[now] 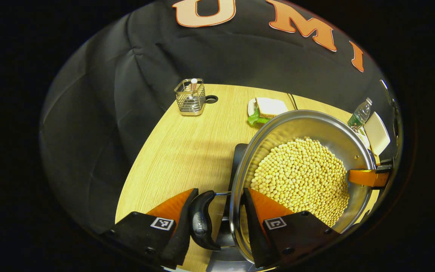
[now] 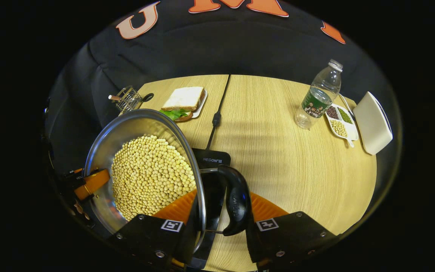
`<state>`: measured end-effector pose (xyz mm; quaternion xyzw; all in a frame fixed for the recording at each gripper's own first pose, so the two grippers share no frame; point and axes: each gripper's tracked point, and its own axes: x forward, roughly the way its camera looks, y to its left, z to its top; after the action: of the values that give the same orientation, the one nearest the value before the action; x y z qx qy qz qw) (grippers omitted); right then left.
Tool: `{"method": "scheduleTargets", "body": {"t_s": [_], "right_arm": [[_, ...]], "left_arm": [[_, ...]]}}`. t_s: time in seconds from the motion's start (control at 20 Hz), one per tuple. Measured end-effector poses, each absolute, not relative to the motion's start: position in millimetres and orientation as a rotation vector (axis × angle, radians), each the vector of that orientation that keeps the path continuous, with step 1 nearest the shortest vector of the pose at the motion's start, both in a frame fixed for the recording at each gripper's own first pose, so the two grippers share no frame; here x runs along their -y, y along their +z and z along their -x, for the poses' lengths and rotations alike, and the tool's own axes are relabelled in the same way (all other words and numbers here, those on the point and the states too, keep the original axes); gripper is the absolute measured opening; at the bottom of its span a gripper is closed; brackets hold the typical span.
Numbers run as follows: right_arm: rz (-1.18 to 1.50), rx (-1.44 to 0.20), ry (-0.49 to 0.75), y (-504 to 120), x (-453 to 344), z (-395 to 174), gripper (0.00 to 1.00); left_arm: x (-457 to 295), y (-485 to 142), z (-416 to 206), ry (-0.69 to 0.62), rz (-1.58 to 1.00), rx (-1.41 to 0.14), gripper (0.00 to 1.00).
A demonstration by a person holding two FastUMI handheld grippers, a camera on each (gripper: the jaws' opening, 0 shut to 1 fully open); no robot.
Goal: First push the handle of the pot to place it horizontally, then grasp the pot with both hands and set it on the induction cooktop.
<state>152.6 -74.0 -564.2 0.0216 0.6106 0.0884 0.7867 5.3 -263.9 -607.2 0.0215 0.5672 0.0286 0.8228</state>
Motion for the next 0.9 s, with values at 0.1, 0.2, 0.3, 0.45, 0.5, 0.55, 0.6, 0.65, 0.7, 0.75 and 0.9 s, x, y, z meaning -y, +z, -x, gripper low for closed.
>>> {"method": "scheduleTargets", "body": {"t_s": [0.1,0.2,0.3,0.45,0.5,0.55,0.6,0.65,0.7,0.75,0.9], "right_arm": [[-0.045,-1.309,0.189,-565.9,74.2,-151.9,0.56],[-0.042,-1.312,0.187,-566.3,74.3,-150.0,0.56],[-0.048,-1.318,0.191,-565.5,73.0,-150.9,0.6],[-0.071,-1.323,0.195,-568.6,72.5,-149.5,0.56],[-0.083,-1.331,0.194,-569.0,72.3,-150.1,0.56],[-0.095,-1.337,0.193,-569.0,72.5,-149.2,0.56],[-0.104,-1.341,0.196,-568.4,73.2,-149.8,0.56],[-0.11,-1.339,0.193,-569.5,72.6,-149.5,0.56],[-0.106,-1.336,0.197,-569.8,73.0,-149.7,0.56],[-0.101,-1.335,0.205,-571.2,71.8,-148.4,0.57],[-0.083,-1.315,0.23,-571.2,72.5,-149.2,0.63]], "left_arm": [[264.1,-606.5,-5.4,0.064,-0.043,-1.198,0.73],[263.4,-606.0,-3.9,0.068,-0.042,-1.202,0.73],[263.8,-604.3,-7.4,0.067,-0.046,-1.201,0.7],[263.4,-604.1,-7.1,0.063,-0.059,-1.195,0.72],[263.4,-602.8,-8.1,0.06,-0.062,-1.194,0.73],[262.8,-600.5,-10.4,0.059,-0.07,-1.193,0.73],[262.0,-597.5,-12.2,0.058,-0.079,-1.189,0.7],[262.3,-598.2,-13.2,0.057,-0.079,-1.185,0.72],[261.6,-598.6,-12.0,0.054,-0.079,-1.186,0.71],[261.8,-598.6,-11.0,0.053,-0.075,-1.185,0.73],[261.7,-600.0,-10.1,0.061,-0.088,-1.161,0.8]]}}
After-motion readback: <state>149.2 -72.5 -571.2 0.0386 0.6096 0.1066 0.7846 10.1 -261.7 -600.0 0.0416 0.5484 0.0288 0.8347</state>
